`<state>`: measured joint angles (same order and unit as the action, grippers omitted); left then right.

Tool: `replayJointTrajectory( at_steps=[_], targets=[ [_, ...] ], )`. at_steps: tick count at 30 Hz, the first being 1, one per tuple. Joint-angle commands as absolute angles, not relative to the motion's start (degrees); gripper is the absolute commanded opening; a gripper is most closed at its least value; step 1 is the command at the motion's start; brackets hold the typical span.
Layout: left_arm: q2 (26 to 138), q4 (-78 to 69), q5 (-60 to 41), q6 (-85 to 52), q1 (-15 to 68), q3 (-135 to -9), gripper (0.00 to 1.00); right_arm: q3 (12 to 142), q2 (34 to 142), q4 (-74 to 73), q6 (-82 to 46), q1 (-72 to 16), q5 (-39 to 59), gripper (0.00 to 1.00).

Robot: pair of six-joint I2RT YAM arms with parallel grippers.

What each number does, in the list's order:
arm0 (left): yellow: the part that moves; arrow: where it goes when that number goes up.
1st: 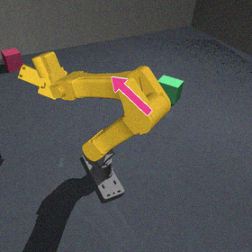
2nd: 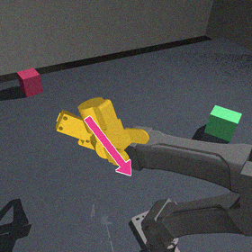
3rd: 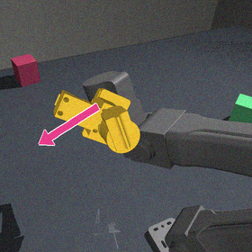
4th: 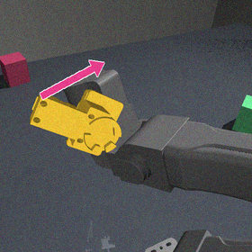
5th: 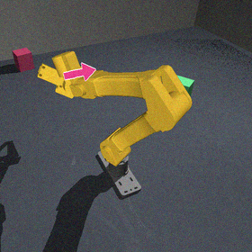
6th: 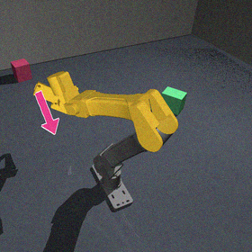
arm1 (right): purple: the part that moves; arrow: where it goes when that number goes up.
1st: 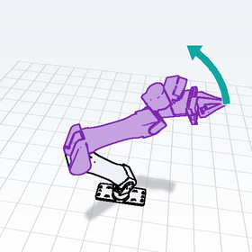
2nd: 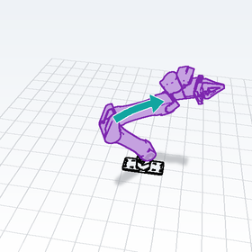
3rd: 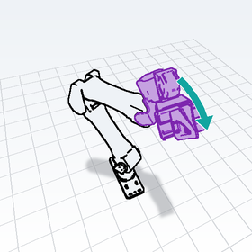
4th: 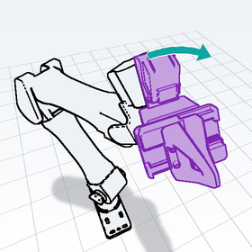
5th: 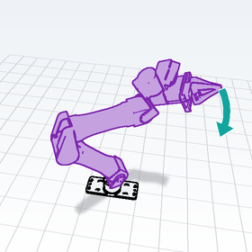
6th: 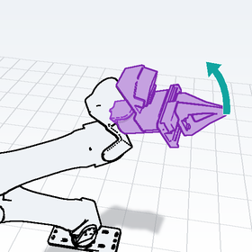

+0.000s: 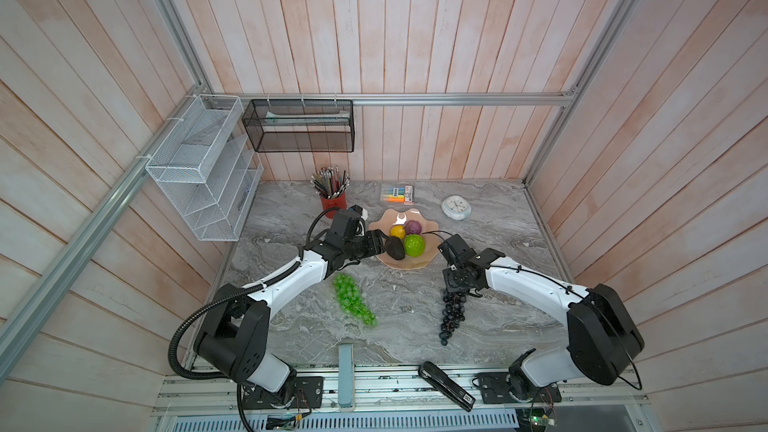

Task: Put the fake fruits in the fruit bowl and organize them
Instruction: 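Lower the right gripper to the black grapes and grasp their stem, then lift the black grapes with the right gripper and carry them over the bowl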

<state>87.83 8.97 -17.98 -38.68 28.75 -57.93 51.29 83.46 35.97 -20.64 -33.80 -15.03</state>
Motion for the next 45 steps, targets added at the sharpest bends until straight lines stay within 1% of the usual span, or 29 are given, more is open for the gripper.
replayJointTrajectory(
  at_steps=[1,9,11,13,24,31,38,45],
  targets=[
    [86.65,7.32,-18.59,-39.11,28.39,-56.78,0.69,50.06,81.66,35.02,-21.24,-32.71,-12.15,0.25],
    [87.01,7.03,-18.84,-39.37,28.39,-56.87,0.69,49.31,80.98,33.97,-21.16,-31.92,-10.89,0.08],
    [87.06,7.03,-18.85,-39.37,28.39,-56.86,0.69,49.32,80.47,33.62,-21.03,-31.93,-10.83,0.02],
    [87.32,7.03,-18.98,-39.46,28.39,-56.94,0.69,49.72,80.09,33.66,-21.00,-31.91,-10.87,0.00],
    [87.65,7.49,-18.83,-39.55,28.39,-57.64,0.69,51.22,74.88,34.37,-19.57,-32.71,-10.54,0.00],
    [86.01,9.15,-17.52,-39.02,28.39,-57.59,0.69,53.79,68.69,37.34,-20.41,-35.20,-11.43,0.00],
    [83.82,10.90,-16.84,-39.11,28.39,-56.65,0.69,61.98,65.27,40.86,-20.67,-37.06,-11.34,0.00],
    [81.40,12.34,-15.85,-39.37,28.39,-55.10,0.69,73.34,66.90,39.33,-17.39,-37.04,-8.74,0.00]
  ],
)
